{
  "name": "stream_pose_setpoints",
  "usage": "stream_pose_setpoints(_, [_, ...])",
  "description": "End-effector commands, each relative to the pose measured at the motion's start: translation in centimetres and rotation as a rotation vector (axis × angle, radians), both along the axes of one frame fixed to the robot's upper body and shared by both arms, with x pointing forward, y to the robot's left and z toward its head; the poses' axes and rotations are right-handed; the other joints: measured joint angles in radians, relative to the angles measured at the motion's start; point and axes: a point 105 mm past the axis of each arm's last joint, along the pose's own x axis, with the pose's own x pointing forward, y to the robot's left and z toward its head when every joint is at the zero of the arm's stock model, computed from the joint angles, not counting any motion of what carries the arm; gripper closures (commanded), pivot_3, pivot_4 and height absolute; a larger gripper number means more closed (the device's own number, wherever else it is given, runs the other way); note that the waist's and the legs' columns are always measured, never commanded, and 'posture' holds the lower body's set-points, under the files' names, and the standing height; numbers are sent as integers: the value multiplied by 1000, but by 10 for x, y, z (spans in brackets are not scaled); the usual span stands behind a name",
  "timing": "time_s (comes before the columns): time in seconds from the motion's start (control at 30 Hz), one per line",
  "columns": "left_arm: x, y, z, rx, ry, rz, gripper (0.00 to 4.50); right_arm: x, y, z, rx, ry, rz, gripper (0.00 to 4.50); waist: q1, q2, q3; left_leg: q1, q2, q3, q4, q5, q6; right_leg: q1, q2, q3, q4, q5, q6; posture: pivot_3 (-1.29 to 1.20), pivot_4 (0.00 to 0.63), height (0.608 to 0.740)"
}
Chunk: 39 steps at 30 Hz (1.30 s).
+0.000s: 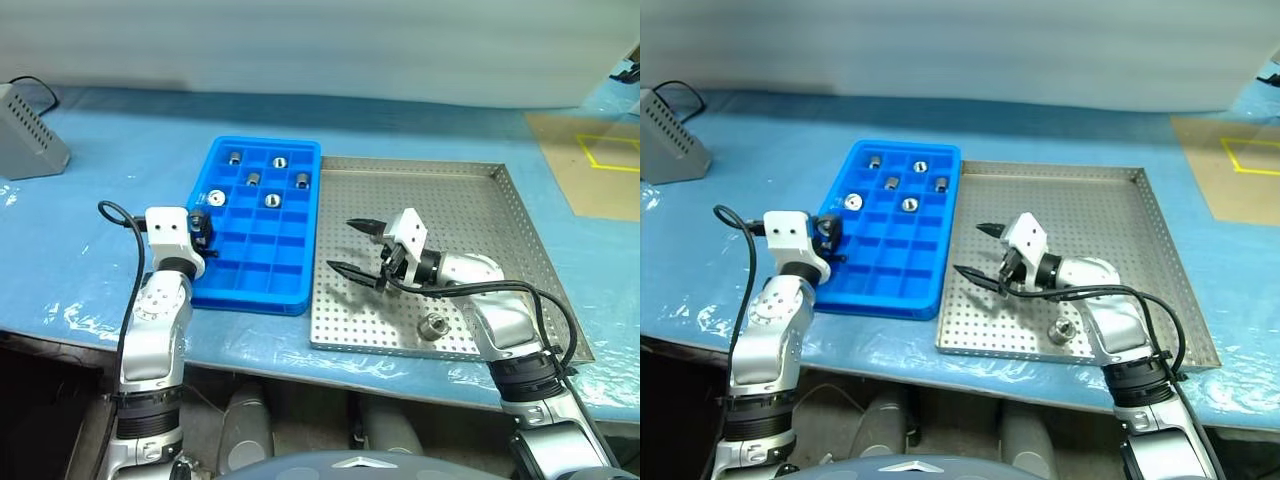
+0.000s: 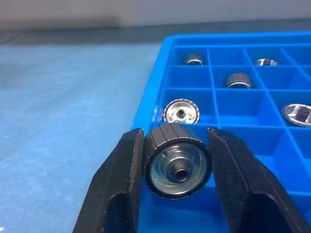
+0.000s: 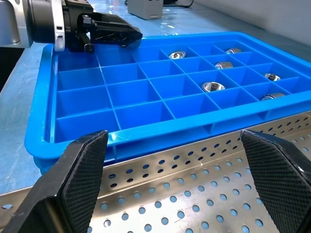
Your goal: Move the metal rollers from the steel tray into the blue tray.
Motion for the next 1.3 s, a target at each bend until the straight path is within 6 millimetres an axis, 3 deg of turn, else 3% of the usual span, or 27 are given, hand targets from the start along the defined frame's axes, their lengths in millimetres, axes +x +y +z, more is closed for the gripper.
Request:
stream_pose_setpoints(0.03, [-6,1,1,-15,0,5,2822,-2,4,10,14,-32,26,0,4,0,0,0,0,0,0,0,0,0,0,0,0,0,0,-94,150,740])
stream_pose_setpoints(0.27, [-6,-1,-7,-26,36,-7,2822,-4,3,9,14,-32,19,0,7,0,0,0,0,0,0,0,0,0,0,1,0,0,0,-122,150,740])
stream_pose_setpoints(0.47, [-4,1,-10,-20,48,2,864,-5,0,8,12,-32,-5,0,3,0,0,2,0,0,0,0,-1,0,1,1,1,0,0,-144,150,740])
stream_pose_setpoints(0.57, [1,-11,0,-68,5,-63,41,-5,-2,9,17,-38,-21,0,-3,0,0,3,0,0,0,1,-2,0,1,1,2,-1,1,-157,150,740])
stream_pose_setpoints(0.8, [16,-48,35,-98,-107,-304,41,5,-16,18,43,-55,-107,0,-6,0,0,3,0,0,0,1,-2,0,1,1,2,-2,4,-198,150,740])
stream_pose_setpoints(0.9, [19,-64,52,-35,-178,-430,41,15,-31,18,25,-67,-202,0,-12,0,0,2,0,0,0,1,-2,0,1,2,2,0,0,-231,150,740])
stream_pose_setpoints(1.03, [24,-89,56,-25,-177,-602,41,27,-49,19,46,-63,-284,0,-17,0,0,2,0,1,0,1,-2,0,1,2,2,0,0,-275,150,740])
stream_pose_setpoints(1.3, [54,-145,63,35,-140,-909,41,26,-65,24,31,-83,-339,0,-21,0,0,4,-1,2,2,2,-2,1,1,4,5,1,0,-363,150,740])
